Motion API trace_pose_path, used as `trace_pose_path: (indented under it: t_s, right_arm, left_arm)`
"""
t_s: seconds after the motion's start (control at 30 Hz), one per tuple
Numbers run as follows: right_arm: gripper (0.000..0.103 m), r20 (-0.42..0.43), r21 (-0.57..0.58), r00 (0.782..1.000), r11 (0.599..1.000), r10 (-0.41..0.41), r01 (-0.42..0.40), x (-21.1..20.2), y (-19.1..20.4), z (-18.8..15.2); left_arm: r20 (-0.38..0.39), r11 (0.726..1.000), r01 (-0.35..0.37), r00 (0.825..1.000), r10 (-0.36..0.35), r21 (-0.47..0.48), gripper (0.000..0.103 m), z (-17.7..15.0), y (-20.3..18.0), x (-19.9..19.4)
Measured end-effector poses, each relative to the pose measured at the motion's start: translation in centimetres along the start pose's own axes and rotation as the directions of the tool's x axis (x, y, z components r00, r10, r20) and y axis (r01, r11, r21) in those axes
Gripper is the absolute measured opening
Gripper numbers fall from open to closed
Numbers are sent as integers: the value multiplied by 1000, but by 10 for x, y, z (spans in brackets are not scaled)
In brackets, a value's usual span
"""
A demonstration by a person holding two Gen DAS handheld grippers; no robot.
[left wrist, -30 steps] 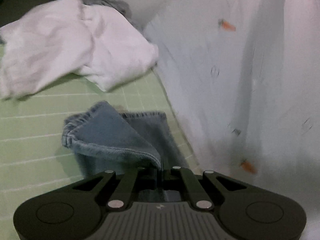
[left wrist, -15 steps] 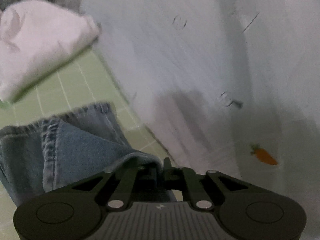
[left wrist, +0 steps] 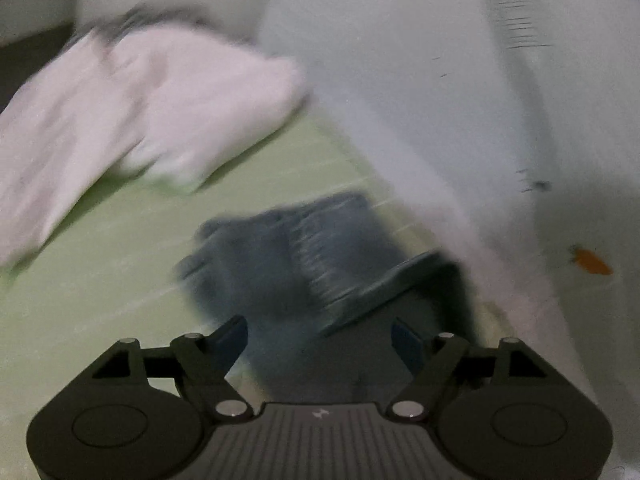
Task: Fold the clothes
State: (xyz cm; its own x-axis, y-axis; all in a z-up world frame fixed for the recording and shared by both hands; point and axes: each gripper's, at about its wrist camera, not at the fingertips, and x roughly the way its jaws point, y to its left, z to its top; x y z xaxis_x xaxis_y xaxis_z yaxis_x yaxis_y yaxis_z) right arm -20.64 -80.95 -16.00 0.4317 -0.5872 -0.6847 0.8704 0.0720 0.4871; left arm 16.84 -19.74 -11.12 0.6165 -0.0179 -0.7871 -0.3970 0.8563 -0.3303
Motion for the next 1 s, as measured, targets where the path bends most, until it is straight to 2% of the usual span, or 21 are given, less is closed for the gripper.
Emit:
trace_pose_path:
  t_s: [0.1, 0.17, 0.2, 0.23, 0.3, 0.4, 0.43, 0.47, 0.5, 0.53, 0.57, 0.63, 0.67, 0.73, 0.77, 1.0]
  right_arm:
    - [98, -45, 32, 999, 999, -29, 30, 0, -8, -18]
    - [102, -46, 41, 998, 998, -41, 43, 5, -6, -26]
    - [102, -52, 20, 998, 999, -37, 38, 7, -2, -28]
    - [102, -60, -9, 998, 999, -32, 31, 10, 3, -28]
    - [102, -75, -54, 997, 998, -25, 21, 15, 12, -29]
    - [103, -75, -107, 997, 994, -30, 22, 21, 22, -33]
    - [99, -77, -124, 997, 992, -24, 15, 21, 24, -34]
    - [93, -79, -140, 997, 990, -18, 7, 22, 27, -35]
    - [78, -87, -159, 996, 987, -9, -5, 22, 28, -35]
    - [59, -96, -178, 995, 984, 1, -18, 22, 30, -35]
    - [53, -105, -196, 994, 980, 11, -32, 22, 32, -34]
    - [42, -98, -234, 995, 972, 17, -39, 18, 32, -33]
    - [40, -94, -248, 995, 968, 19, -41, 16, 32, -33]
    - [31, -81, -240, 997, 970, 10, -29, 10, 28, -30]
    - [18, -73, -234, 997, 972, 5, -22, 7, 26, -29]
    - [16, -65, -266, 998, 964, 5, -22, -21, -4, -26]
  left_arm:
    - [-49, 994, -5, 999, 0, -108, 81, -7, 23, 7]
    - [-57, 991, 6, 998, -14, -131, 84, -10, 26, 15]
    - [-52, 992, 9, 999, -15, -130, 85, -11, 25, 19]
    - [-40, 993, 11, 999, -16, -122, 91, -12, 22, 21]
    - [-32, 996, 30, 999, -33, -89, 91, -11, 14, 28]
    - [-7, 1000, 3, 1000, -4, -24, 91, -8, -1, 37]
    - [3, 1000, -15, 1000, 15, -8, 86, -8, -5, 39]
    - [16, 999, -37, 999, 37, 5, 72, -8, -9, 40]
    - [30, 998, -65, 997, 64, 18, 61, -8, -12, 41]
    - [42, 995, -97, 995, 95, 35, 42, -9, -13, 42]
    - [42, 995, -98, 994, 97, 34, 25, -9, -11, 41]
    - [24, 998, -61, 998, 60, 5, 15, -8, -3, 40]
    - [16, 999, -51, 999, 51, -10, 11, -10, 4, 34]
    - [2, 998, -46, 999, 46, -41, 9, -17, 24, 19]
    - [-5, 997, -43, 999, 43, -57, 8, -20, 34, 11]
    - [-52, 986, -27, 998, 19, -167, 8, -45, 103, -44]
